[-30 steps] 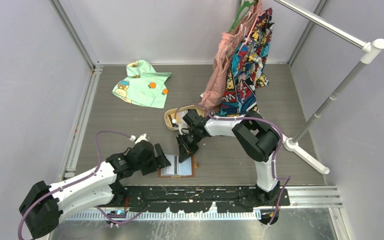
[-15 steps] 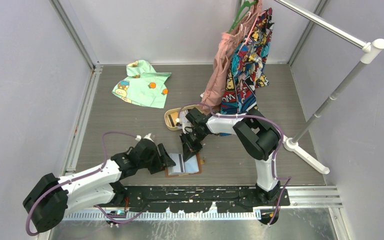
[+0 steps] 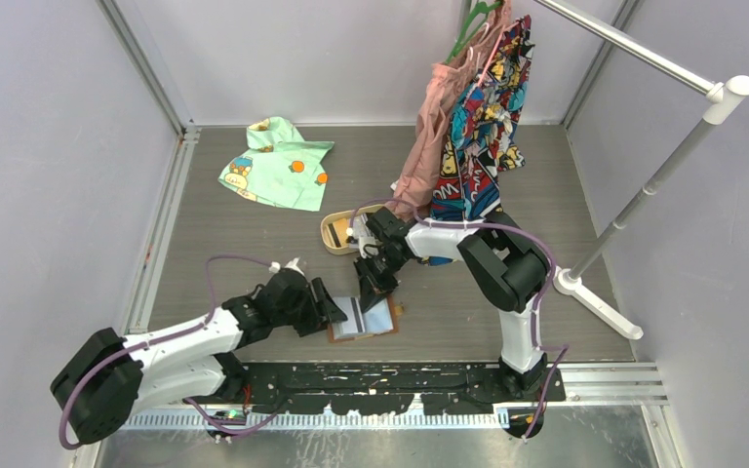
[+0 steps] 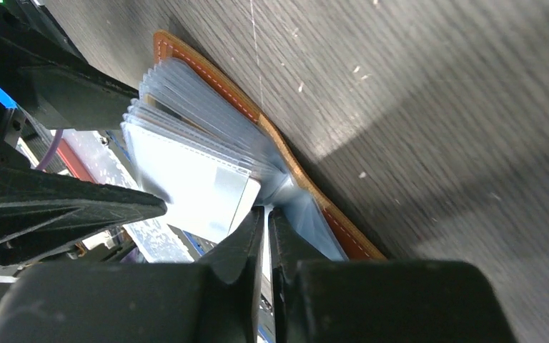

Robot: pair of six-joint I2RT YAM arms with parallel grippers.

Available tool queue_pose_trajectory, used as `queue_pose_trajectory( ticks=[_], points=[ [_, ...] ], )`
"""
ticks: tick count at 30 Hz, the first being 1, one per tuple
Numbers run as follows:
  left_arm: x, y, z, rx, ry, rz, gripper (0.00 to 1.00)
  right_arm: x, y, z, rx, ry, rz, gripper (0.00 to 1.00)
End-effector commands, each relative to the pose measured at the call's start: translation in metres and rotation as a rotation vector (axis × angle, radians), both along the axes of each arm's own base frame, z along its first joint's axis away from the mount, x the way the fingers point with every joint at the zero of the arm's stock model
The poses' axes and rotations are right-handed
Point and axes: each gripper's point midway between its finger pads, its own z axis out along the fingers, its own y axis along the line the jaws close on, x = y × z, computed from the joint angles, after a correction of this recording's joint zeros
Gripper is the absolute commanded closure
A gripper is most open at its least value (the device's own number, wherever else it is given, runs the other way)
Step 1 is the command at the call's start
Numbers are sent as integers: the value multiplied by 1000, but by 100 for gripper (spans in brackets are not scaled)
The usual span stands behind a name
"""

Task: Put the credit cards into the card holder
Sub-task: Close the card holder at the center of the board.

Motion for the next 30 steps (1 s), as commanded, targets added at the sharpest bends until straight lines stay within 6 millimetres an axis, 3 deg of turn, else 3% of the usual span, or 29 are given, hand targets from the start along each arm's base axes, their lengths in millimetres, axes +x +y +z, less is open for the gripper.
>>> queue_pose_trajectory(
  ticks=[1, 14, 19, 30],
  points=[
    [38, -46, 72, -241, -181, -1, 45, 7, 12, 33, 105, -78, 44, 85],
    [49, -66, 91, -306, -217, -28, 50, 13, 7, 39, 112, -105, 41, 83],
    [53, -76, 88, -296, -205, -51, 50, 20, 3, 43, 109, -123, 31, 82],
    [54, -97, 85, -236, -187, -123, 47, 61, -37, 61, 15, -301, -4, 73]
  ],
)
